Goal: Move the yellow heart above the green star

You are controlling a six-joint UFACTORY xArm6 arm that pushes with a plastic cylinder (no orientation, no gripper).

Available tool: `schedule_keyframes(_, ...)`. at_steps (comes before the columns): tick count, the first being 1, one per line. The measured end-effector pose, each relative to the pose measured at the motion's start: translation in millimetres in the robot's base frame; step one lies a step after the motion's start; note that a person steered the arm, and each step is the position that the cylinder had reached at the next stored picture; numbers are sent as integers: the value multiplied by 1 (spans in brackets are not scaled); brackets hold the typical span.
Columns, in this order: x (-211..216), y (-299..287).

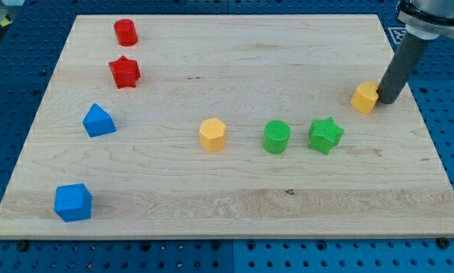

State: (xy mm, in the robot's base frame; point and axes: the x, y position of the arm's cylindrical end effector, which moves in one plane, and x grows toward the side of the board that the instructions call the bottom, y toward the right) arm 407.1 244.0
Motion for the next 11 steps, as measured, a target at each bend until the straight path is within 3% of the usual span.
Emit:
schedule_keyframes(6,7,16)
schedule_keyframes(8,33,9)
schedule_keyframes(11,-28,-107)
